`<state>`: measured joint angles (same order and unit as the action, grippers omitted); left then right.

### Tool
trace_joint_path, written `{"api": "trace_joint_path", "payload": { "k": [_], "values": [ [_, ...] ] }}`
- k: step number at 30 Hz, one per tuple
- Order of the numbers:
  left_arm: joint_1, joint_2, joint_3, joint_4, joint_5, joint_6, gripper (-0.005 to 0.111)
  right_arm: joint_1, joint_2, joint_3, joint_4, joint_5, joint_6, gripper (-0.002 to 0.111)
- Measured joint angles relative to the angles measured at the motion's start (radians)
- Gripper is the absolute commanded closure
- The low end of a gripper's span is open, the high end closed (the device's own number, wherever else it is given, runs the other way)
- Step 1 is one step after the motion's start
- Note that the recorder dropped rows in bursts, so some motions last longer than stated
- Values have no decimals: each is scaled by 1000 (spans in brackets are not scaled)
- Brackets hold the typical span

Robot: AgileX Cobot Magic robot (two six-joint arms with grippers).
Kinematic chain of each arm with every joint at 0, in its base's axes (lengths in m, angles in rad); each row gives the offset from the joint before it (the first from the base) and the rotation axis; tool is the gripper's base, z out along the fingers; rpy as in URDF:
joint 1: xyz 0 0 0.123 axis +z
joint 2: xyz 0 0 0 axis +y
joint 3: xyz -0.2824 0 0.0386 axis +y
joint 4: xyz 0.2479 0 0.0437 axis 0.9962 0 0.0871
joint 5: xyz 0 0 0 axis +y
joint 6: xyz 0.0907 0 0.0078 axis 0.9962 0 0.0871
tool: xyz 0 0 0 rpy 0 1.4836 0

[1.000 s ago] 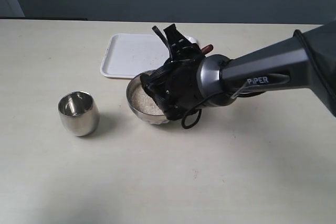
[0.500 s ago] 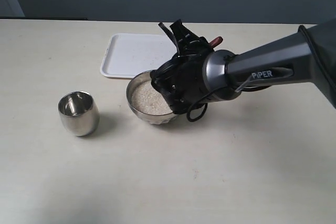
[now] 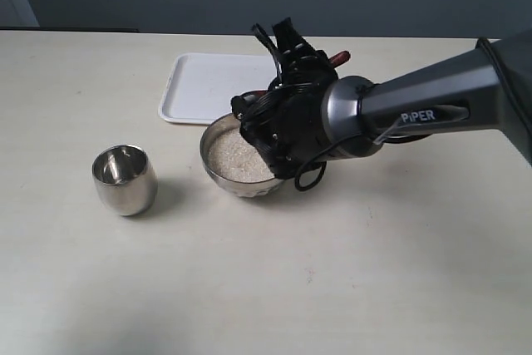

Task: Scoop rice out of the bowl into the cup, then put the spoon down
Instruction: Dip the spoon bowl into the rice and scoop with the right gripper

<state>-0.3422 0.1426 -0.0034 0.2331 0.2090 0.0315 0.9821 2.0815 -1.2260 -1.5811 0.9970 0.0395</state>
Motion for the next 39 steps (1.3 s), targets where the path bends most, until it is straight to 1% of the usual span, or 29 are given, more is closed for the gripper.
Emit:
{"api": "trace_joint_path", "payload": {
  "k": [3, 7, 12, 16, 21, 39],
  "values": [
    [0, 0, 0, 0, 0, 0, 106, 4, 0, 0, -14, 2, 17, 109],
    [0, 0, 0, 0, 0, 0, 106, 8, 0, 0, -51, -6, -65, 109],
    [0, 0, 0, 0, 0, 0, 106, 8, -2, 9, -10, -54, -207, 109],
    [0, 0, 0, 0, 0, 0, 106, 0, -2, 14, -19, -92, -259, 109],
    [0, 0, 0, 0, 0, 0, 106, -9, -2, 14, -27, -96, -317, 109],
    [0, 0, 0, 27, 0, 0, 106, -63, -2, 14, -136, -157, -346, 109]
  ]
}}
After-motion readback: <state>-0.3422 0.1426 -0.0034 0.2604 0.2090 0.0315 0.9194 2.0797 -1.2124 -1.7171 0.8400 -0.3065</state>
